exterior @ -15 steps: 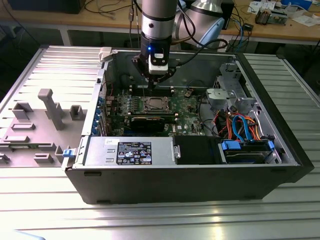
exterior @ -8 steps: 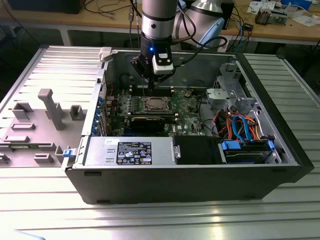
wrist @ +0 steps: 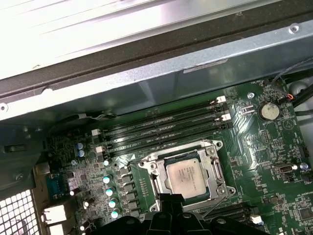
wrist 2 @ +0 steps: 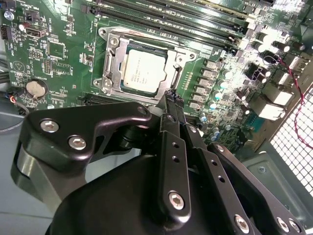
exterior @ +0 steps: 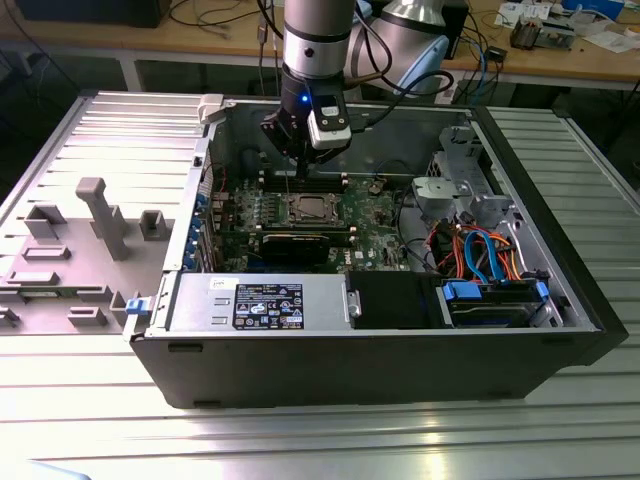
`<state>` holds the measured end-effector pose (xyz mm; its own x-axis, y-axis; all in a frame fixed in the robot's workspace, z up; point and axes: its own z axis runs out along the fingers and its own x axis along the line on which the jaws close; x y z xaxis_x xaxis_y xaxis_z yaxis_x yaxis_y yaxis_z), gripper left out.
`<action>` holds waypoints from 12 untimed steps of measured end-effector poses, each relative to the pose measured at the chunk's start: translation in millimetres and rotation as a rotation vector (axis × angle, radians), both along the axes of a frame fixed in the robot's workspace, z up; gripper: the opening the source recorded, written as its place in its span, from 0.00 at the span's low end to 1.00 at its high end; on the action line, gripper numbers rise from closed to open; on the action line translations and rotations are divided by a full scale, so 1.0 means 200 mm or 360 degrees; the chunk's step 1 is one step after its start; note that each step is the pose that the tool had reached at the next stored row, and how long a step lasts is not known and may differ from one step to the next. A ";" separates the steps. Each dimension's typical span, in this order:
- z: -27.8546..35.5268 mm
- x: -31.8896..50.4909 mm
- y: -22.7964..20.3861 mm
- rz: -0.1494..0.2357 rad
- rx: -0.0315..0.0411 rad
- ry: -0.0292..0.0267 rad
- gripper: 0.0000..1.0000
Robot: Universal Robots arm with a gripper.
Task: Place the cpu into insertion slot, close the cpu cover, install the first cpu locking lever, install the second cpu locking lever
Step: 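Install the first cpu locking lever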
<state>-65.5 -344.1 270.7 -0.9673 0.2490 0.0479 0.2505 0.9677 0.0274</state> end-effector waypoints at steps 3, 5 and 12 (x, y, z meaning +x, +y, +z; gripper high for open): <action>0.000 0.000 0.000 0.0002 0.0000 0.00000 0.11; 0.000 0.000 0.000 0.0002 0.0000 0.00000 0.11; 0.000 0.000 0.000 0.0003 0.0000 0.00000 0.11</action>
